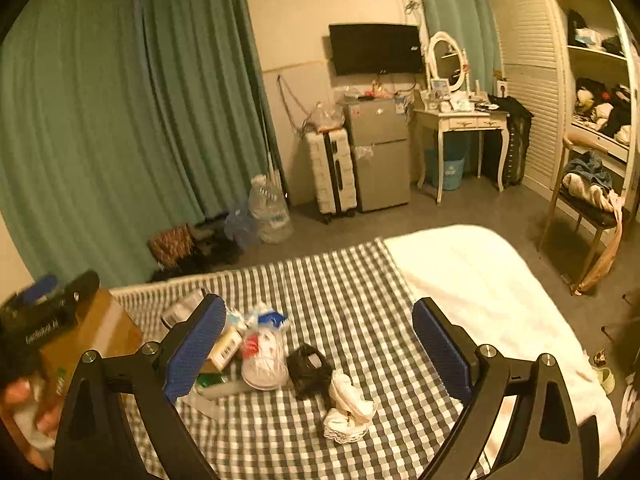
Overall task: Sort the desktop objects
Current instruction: 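Move both tools back over the cluttered bedspread, then grasp the tissue-paper packet with the left tool while the right tool grasps the white lace cloth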
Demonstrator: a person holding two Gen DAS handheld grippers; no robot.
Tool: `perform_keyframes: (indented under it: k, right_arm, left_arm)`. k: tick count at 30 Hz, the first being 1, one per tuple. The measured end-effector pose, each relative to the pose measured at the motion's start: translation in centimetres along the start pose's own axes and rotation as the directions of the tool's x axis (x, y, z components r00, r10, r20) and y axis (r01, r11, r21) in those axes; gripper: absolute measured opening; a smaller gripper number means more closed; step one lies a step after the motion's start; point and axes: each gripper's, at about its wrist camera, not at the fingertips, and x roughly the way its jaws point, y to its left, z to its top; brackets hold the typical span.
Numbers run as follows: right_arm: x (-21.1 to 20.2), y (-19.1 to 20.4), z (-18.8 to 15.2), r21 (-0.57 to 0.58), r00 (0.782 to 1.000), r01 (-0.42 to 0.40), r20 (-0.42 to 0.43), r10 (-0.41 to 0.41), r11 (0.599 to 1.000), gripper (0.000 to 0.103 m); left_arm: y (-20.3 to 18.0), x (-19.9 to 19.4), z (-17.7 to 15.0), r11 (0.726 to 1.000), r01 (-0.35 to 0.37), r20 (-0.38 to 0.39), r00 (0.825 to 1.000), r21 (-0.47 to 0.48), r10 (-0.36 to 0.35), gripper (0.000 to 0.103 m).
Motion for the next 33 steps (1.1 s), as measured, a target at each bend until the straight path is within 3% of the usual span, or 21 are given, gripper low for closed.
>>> perform_keyframes:
  k: [5,10,15,20,26,33]
  right_arm:
    - [3.8,-0.2,-2.7,0.067,0.993,-0.104,-0.052,0.108,0.992,0.095]
    - [6.5,0.5,-5.0,-0.028,0.995,-0.026,-0.099,0.023,0.999,0.095]
    - [8.1,-0.9,-6.1,0.028,0.991,0.008,-0.133,-0.005,1.000,0.095]
    - [9.4,-1.1,-7.4,0.018,0.987,0.062,-0.152,-0.059,0.998,0.095]
    - [12.2,-0.6,-8.6,-0.022,0.971,0.065,-0.228,-0.069,0.998,0.095]
    - [15.3,-0.3,-10.4,-0.040,0.944,0.087,-0.315,-0.095,0.995,0.095]
  left_arm:
    - [0.5,3.5,-1.5,1.000,-0.012,-0.059,0.998,0.010,0.013,0.103]
    - [1.3,6.9,-3.3,0.998,0.025,-0.143,0.989,-0.062,-0.034,0.103]
    - [1.2,9.3,-4.6,0.999,0.010,-0.170,0.985,-0.043,-0.017,0.103]
    - [1.4,11.7,-5.0,0.998,0.002,-0.258,0.966,-0.067,-0.019,0.103]
    - [0.8,14.3,-6.4,1.000,0.001,-0.293,0.956,-0.029,-0.009,0.103]
    - [0.9,17.4,-8.2,0.998,0.019,-0.344,0.938,-0.064,-0.040,0.103]
